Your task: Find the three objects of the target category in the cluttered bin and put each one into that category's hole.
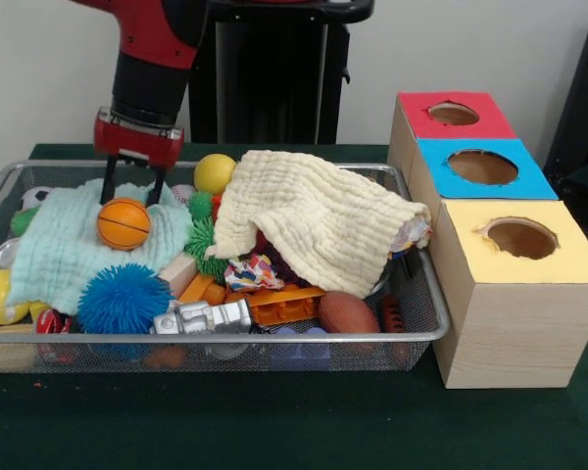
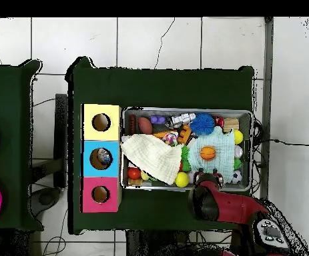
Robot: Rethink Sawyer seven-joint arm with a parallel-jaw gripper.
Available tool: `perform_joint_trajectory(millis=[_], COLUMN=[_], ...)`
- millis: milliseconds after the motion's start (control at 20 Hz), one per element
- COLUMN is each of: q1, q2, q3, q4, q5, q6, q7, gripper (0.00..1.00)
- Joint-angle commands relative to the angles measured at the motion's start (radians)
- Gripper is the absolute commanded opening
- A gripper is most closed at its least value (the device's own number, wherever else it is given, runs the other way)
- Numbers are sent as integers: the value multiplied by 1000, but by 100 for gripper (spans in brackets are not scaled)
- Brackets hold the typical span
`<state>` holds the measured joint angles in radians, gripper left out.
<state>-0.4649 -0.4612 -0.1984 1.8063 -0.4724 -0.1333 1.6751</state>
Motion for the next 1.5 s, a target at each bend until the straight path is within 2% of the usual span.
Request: perform_joint_trajectory(millis=[50,300,350,650,750,850,1000,1200,1300,1500], q1=[-3,-52,-64,-150,-164,-151,-166,-143,-152,-131], q2=[163,177,174,151,144,121,79,38,28,12], q3=[-36,20,36,164,191,191,251,280,317,328], q4=[-216,-260,-262,-251,-241,-227,-174,-121,-102,-93], q5=[11,-37,-52,-136,-143,-136,-131,-100,-95,-70], q6=[-56,-33,-27,22,42,62,96,136,157,206], q7=[82,47,48,17,23,29,45,70,71,79], gripper=[100,100,0,0,0,0,0,0,0,0])
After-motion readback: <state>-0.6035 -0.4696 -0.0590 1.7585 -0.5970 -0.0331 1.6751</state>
